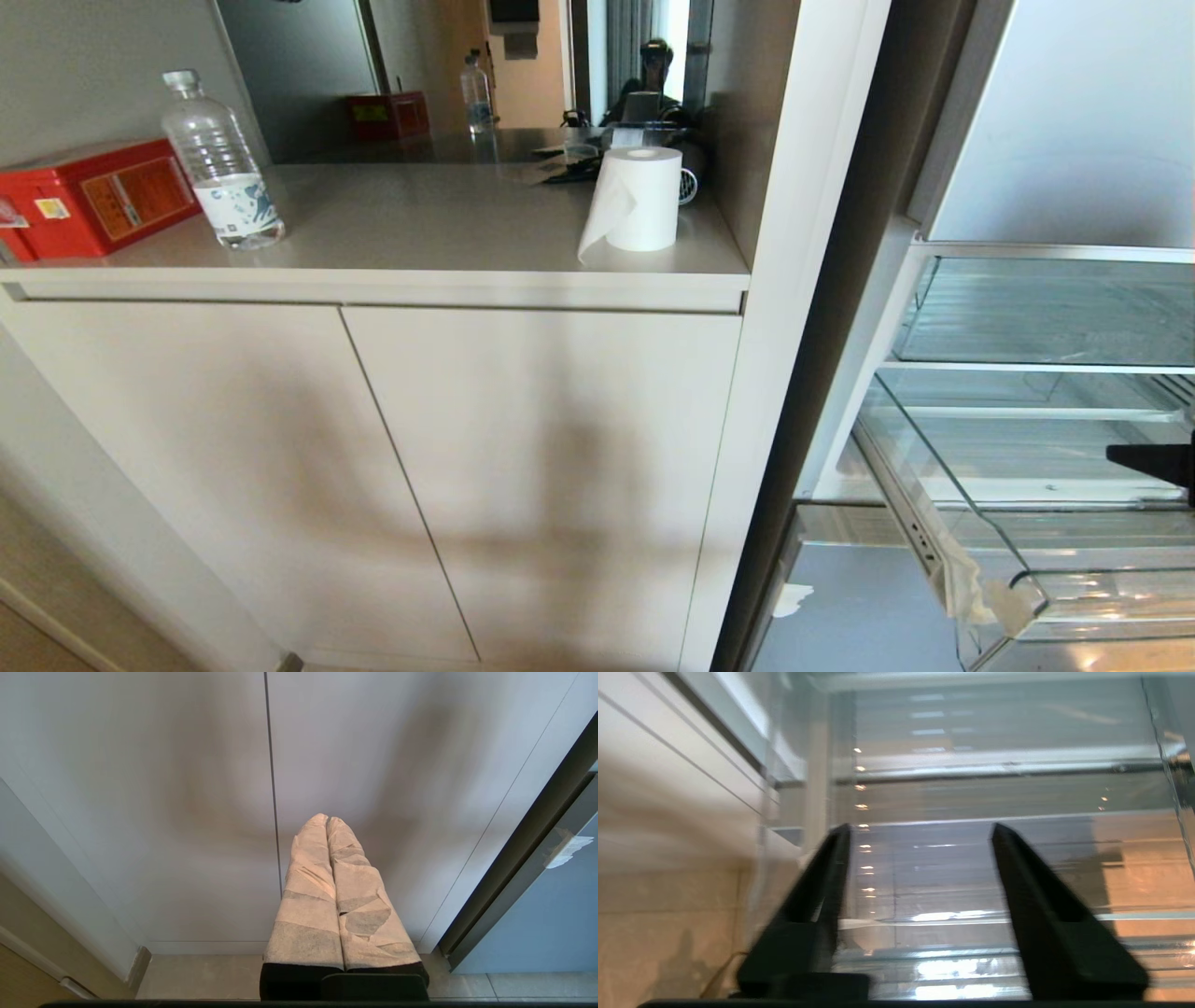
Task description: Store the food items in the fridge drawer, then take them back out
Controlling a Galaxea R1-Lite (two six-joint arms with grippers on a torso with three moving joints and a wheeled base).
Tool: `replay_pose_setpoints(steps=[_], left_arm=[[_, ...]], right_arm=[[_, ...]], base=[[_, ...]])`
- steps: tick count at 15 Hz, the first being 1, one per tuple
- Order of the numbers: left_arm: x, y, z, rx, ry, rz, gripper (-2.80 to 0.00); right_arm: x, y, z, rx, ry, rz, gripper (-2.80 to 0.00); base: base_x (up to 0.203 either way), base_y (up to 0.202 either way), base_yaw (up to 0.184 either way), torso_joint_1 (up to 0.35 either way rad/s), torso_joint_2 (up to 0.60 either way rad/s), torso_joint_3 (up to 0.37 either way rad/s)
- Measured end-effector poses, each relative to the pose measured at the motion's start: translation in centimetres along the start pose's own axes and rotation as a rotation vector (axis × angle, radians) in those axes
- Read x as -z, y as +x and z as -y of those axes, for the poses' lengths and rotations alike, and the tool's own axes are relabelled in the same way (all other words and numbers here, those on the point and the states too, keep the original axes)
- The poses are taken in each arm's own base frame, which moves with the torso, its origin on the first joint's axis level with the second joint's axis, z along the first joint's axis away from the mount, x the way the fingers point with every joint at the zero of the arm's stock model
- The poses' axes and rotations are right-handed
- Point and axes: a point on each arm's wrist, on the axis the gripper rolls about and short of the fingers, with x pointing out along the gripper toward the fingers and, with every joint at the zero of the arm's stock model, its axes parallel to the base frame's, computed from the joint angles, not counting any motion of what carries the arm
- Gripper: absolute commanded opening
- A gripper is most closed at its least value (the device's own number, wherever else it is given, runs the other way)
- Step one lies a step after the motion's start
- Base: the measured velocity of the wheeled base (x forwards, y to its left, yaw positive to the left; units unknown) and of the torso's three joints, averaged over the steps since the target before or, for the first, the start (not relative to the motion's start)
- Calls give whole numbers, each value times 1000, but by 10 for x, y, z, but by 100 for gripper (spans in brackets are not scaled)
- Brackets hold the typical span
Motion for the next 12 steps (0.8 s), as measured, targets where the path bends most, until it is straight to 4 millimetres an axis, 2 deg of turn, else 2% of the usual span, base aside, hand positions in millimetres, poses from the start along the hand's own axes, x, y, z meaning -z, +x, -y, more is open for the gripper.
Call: replay_pose_setpoints(steps=[5,9,12], left_arm=[[0,0,0,0,0,0,-280],[0,0,0,0,0,0,-280],[0,0,0,0,0,0,-280]], right_arm=[[30,-43,-8,-21,-14,175,-280],[63,-81,-16,-25,-25,351,-280],[97,-95,-22,-86,-68,414,-280]], base=[[0,0,0,0,0,0],[0,0,0,0,0,0],[0,0,0,0,0,0]])
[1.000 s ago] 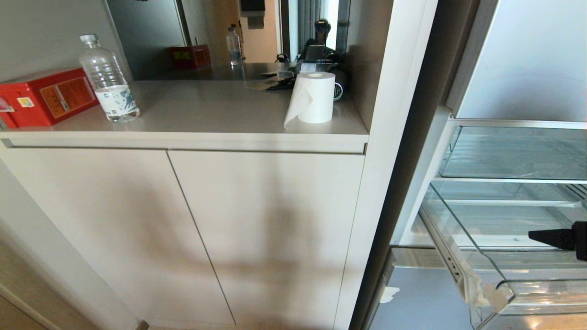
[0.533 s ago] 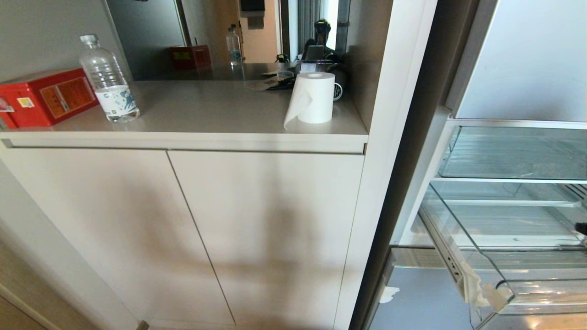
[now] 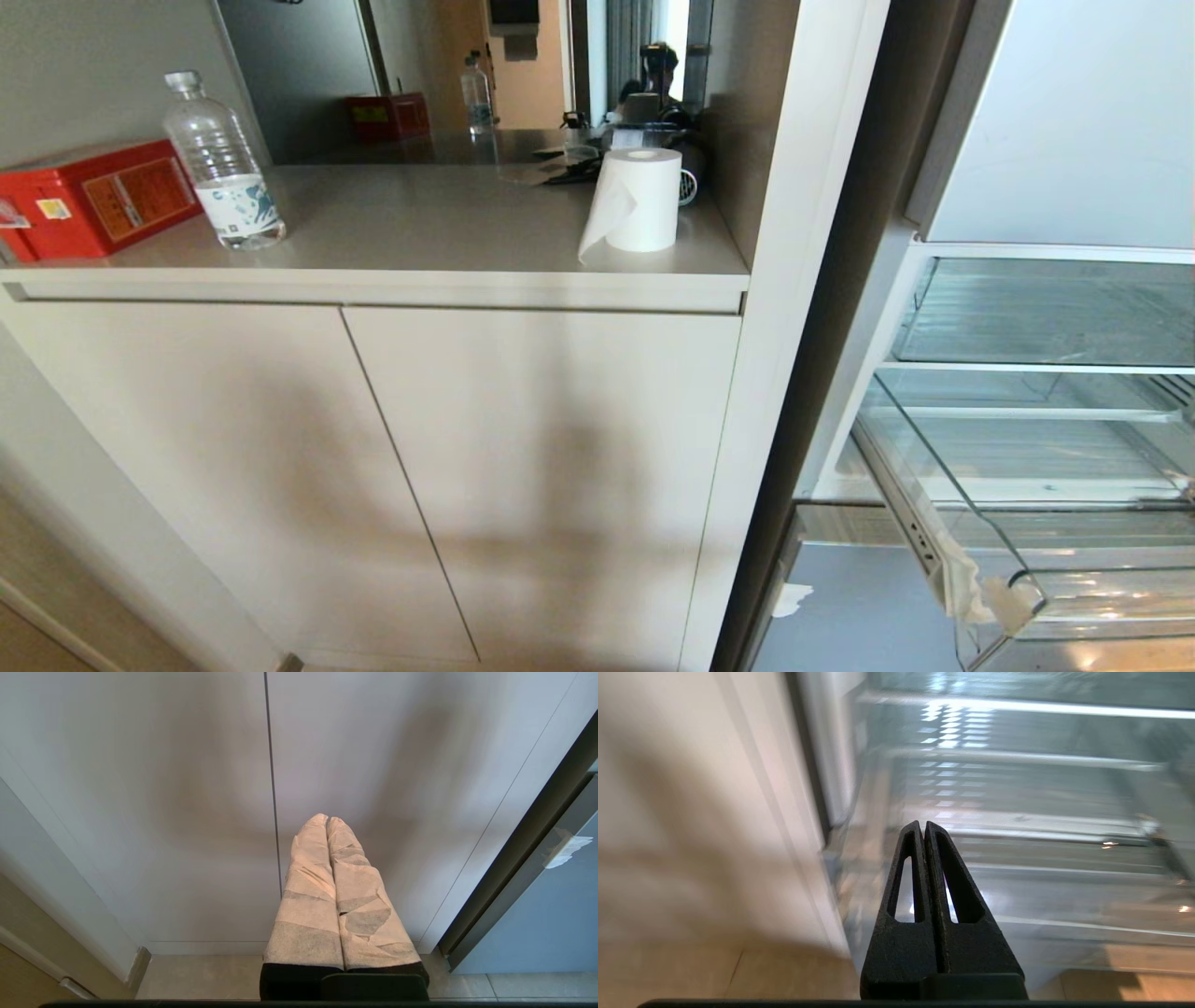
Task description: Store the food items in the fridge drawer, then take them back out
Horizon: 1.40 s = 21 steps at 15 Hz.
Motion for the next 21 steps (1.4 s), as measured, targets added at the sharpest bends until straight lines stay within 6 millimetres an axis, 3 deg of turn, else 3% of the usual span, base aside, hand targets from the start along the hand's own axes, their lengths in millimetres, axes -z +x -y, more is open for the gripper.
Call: replay_pose_setpoints(steps=[6,8,12,18,21], left_arm=[[0,0,0,0,0,0,-280],[0,0,0,0,0,0,-280],[0,0,0,0,1,0,-280],[0,0,0,0,1,0,-280],[0,0,0,0,1,0,-280]], right_arm=[[94,-29,-4,-23,-151,-27,-280],[112,-36,-4,-37,-152,-44,-280],[117,-45,-4,-40,-117,67,-280],[119,-47,-4,-34,-108,92,-280],[119,-47,-4,-34,-105,93,-280]], base=[[0,0,0,0,0,0],[0,0,0,0,0,0],[0,0,0,0,0,0],[0,0,0,0,0,0],[0,6,-154,-1,0,1]])
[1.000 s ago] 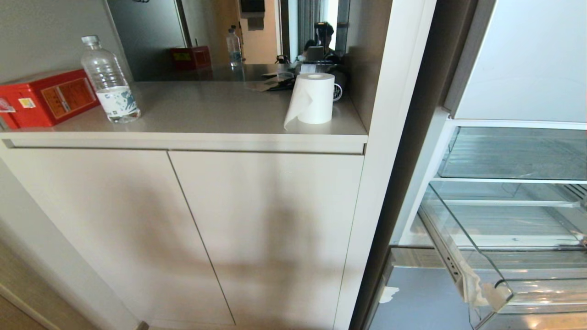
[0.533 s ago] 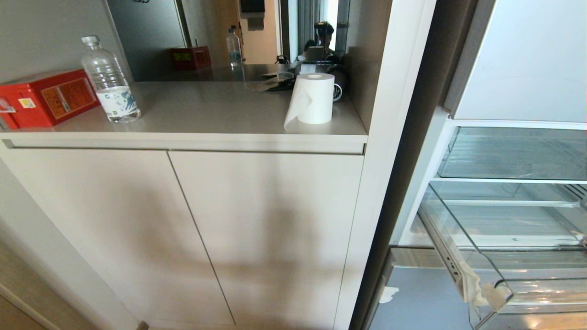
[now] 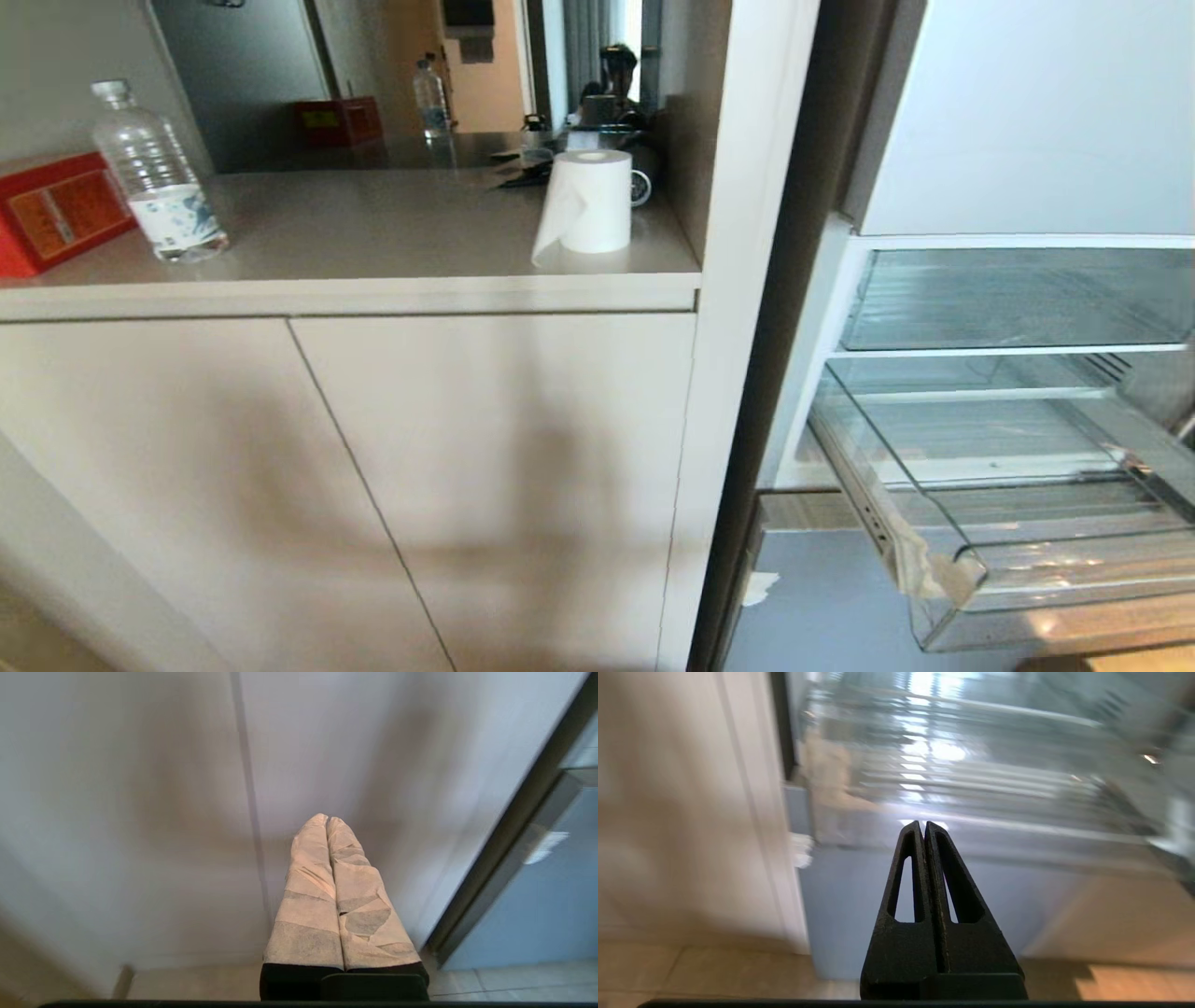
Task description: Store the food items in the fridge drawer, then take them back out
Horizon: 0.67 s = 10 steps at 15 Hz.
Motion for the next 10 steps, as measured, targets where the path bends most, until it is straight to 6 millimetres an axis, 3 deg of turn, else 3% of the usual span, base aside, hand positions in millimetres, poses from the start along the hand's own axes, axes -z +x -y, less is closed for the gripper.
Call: replay_pose_setpoints(steps=[10], left_arm=[[0,0,0,0,0,0,-280]], right_arm=[[0,0,0,3,36,1,-280]], base=[[1,8,-175,3,4,3]])
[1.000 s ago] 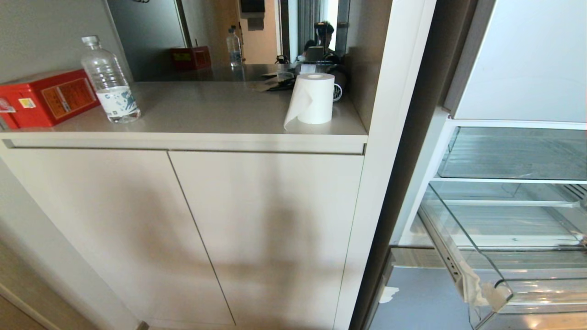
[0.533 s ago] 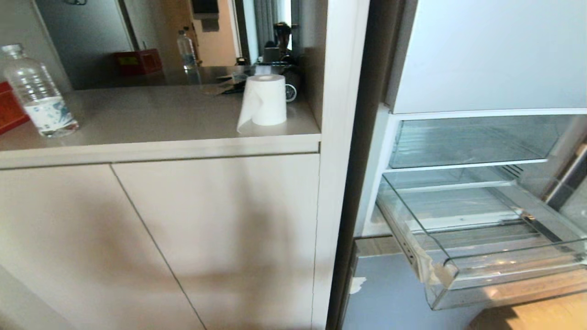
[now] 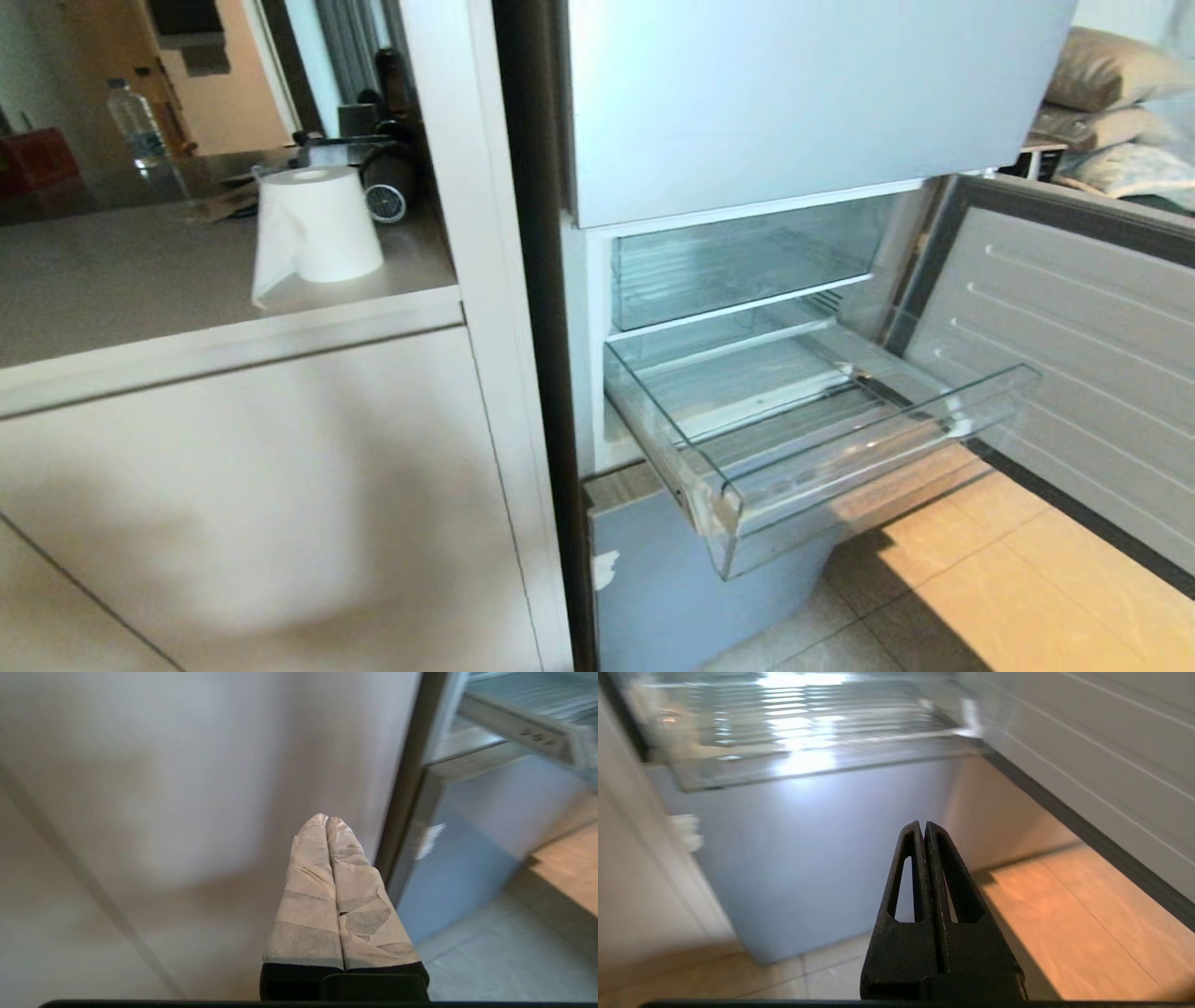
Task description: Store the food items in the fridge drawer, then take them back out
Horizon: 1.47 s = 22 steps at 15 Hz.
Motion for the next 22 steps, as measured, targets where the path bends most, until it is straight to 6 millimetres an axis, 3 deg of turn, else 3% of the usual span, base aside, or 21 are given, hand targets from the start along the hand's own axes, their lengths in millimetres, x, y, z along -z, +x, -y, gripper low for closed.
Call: replay_pose_setpoints(steps=[8,13,17,20,22], left_arm=[[0,0,0,0,0,0,-280],[0,0,0,0,0,0,-280],[0,0,0,0,0,0,-280],[0,0,0,0,0,0,-280],[0,0,0,0,0,0,-280]], right_arm=[[0,0,0,-2,5,0,-280],[-2,2,1,12,4,-22,-280],[-47,14,6,214,185,-79,-280],[-82,45,19,497,274,-140,-280],[-98,68,40,640,292,-163,-280]], base=[[2,7,-174,3,1,4],[0,2,-38,0,0,0],[0,0,0,0,0,0],[0,0,0,0,0,0],[0,0,0,0,0,0]])
